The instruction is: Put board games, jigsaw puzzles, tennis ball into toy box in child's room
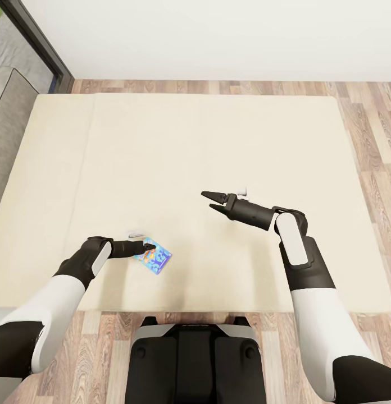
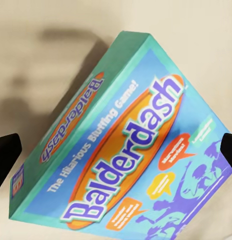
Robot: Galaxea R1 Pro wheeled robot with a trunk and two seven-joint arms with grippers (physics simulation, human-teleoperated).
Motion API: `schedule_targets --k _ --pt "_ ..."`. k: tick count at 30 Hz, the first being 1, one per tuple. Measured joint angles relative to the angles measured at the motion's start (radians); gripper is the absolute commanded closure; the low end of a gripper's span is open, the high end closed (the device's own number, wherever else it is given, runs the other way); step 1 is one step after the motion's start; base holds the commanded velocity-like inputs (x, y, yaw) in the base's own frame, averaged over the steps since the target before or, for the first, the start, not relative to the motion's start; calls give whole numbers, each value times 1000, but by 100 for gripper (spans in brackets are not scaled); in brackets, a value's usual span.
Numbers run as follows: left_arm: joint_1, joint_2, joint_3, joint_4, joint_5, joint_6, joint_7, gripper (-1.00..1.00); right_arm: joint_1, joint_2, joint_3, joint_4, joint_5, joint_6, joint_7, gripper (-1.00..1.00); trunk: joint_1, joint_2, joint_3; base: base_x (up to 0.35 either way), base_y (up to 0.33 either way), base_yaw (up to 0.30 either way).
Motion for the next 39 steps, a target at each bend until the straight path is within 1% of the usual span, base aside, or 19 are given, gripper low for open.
schedule_targets --k 18,39 --pt "0 0 -1 0 1 0 0 -100 0 0 0 0 0 0 1 -100 0 0 2 -19 -59 0" --pt "0 0 0 0 1 0 0 -100 0 0 1 -1 0 0 0 -100 0 0 2 -18 -135 0"
